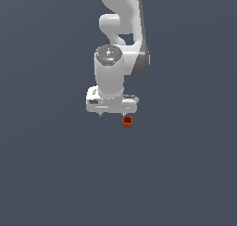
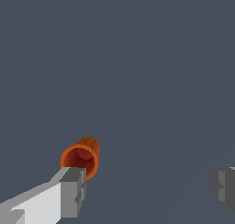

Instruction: Pick up the object and move it to a goal position.

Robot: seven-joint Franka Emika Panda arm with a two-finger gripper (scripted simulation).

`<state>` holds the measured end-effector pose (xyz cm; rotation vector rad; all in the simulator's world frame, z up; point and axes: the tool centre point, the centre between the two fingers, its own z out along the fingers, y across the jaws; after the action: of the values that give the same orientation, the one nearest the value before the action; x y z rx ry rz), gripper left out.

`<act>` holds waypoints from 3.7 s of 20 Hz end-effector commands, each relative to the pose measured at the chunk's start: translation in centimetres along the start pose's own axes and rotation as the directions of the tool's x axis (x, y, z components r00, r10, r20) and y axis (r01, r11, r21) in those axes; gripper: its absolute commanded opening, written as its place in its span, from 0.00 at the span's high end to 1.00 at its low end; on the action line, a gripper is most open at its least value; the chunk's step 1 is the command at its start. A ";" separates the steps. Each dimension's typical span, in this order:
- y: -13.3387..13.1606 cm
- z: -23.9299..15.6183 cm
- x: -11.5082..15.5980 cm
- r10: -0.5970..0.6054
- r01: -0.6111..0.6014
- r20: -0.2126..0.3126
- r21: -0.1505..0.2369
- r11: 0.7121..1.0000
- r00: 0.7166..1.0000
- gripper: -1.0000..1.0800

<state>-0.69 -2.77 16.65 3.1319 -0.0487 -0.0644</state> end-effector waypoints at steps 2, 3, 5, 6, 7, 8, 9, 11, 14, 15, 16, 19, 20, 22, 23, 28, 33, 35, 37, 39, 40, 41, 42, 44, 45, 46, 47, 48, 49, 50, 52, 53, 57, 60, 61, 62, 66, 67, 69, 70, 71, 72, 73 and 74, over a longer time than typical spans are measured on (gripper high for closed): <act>0.0 0.0 0.0 -0.001 0.001 0.000 0.000 1.000 1.000 0.04; 0.1 0.0 0.0 -0.002 0.002 -0.001 -0.001 1.000 1.000 0.04; 0.4 0.0 0.1 -0.008 0.008 -0.003 -0.004 1.000 1.000 0.04; 0.6 0.1 0.1 -0.012 0.012 -0.005 -0.006 1.000 1.000 0.04; 0.9 0.1 0.2 -0.017 0.017 -0.007 -0.009 1.000 1.000 0.04; 1.2 0.1 0.3 -0.021 0.021 -0.008 -0.012 1.000 1.000 0.04; 1.5 0.1 0.3 -0.024 0.024 -0.010 -0.014 1.000 1.000 0.04; 1.8 0.0 0.4 -0.025 0.025 -0.011 -0.017 1.000 1.000 0.04; 1.9 0.0 0.4 -0.023 0.023 -0.012 -0.018 1.000 1.000 0.04; 1.8 0.0 0.4 -0.026 0.026 -0.011 -0.017 1.000 1.000 0.04; 1.7 0.1 0.4 -0.030 0.030 -0.012 -0.017 0.999 0.999 0.04; 1.2 0.6 0.2 -0.055 0.054 -0.013 -0.017 0.998 0.998 0.04; 0.9 0.8 0.1 -0.067 0.067 -0.014 -0.017 0.998 0.998 0.04; 0.2 1.4 -0.1 -0.098 0.098 -0.015 -0.017 0.995 0.995 0.04; -0.2 1.8 -0.2 -0.117 0.117 -0.016 -0.016 0.993 0.993 0.04; -2.9 4.2 -1.3 -0.244 0.243 -0.024 -0.015 0.970 0.970 0.04; -5.7 6.4 -2.7 -0.366 0.366 -0.033 -0.012 0.931 0.930 0.04; -6.5 7.0 -3.1 -0.399 0.399 -0.036 -0.011 0.917 0.916 0.04; -7.0 7.5 -3.5 -0.423 0.423 -0.038 -0.011 0.906 0.905 0.04; -7.4 7.8 -3.7 -0.440 0.440 -0.040 -0.010 0.898 0.897 0.04; -7.5 7.9 -3.8 -0.445 0.445 -0.040 -0.010 0.896 0.895 0.04; -7.6 7.9 -3.8 -0.448 0.448 -0.041 -0.010 0.894 0.893 0.04; -7.6 7.9 -3.8 -0.449 0.449 -0.041 -0.010 0.894 0.893 0.04; -7.5 7.9 -3.8 -0.443 0.443 -0.039 -0.010 0.896 0.896 0.04; -7.5 8.0 -3.8 -0.443 0.443 -0.039 -0.010 0.896 0.896 0.04; -7.5 8.2 -3.8 -0.444 0.444 -0.039 -0.010 0.896 0.895 0.04; -7.5 8.4 -3.8 -0.444 0.444 -0.039 -0.010 0.896 0.895 0.04; -7.5 8.7 -3.8 -0.444 0.444 -0.040 -0.010 0.896 0.895 0.04; -7.5 9.1 -3.8 -0.444 0.444 -0.040 -0.010 0.896 0.895 0.04; -7.6 9.5 -3.8 -0.445 0.445 -0.040 -0.010 0.895 0.895 0.04; -7.6 10.6 -3.8 -0.446 0.446 -0.040 -0.010 0.895 0.894 0.04; -7.6 11.1 -3.8 -0.447 0.447 -0.040 -0.010 0.895 0.894 0.04; -7.6 12.5 -3.7 -0.448 0.448 -0.041 -0.010 0.894 0.893 0.04; -7.7 12.9 -3.7 -0.449 0.449 -0.041 -0.010 0.894 0.893 0.04; -7.7 12.9 -3.6 -0.449 0.449 -0.041 -0.010 0.894 0.893 0.04; -7.7 12.9 -3.6 -0.449 0.449 -0.041 -0.010 0.894 0.893 1.00; -7.7 12.9 -3.6 -0.449 0.449 -0.041 -0.010 0.894 0.893 1.00; -7.7 12.9 -3.6 -0.449 0.449 -0.041 -0.010 0.894 0.893 1.00; -7.7 12.9 -3.6 -0.449 0.449 -0.041 -0.010 0.894 0.893 1.00; -7.7 12.9 -3.6 -0.449 0.449 -0.041 -0.010 0.894 0.893 1.00; -7.7 12.9 -3.6 -0.449 0.449 -0.041 -0.010 0.894 0.893 1.00; -7.6 12.9 -3.6 -0.448 0.448 -0.041 -0.011 0.894 0.893 1.00; -7.7 12.9 -3.6 -0.448 0.448 -0.041 -0.011 0.894 0.893 1.00; -7.7 12.9 -3.6 -0.448 0.448 -0.041 -0.011 0.894 0.893 1.00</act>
<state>-4.58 4.88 3.88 3.0675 0.6761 0.0010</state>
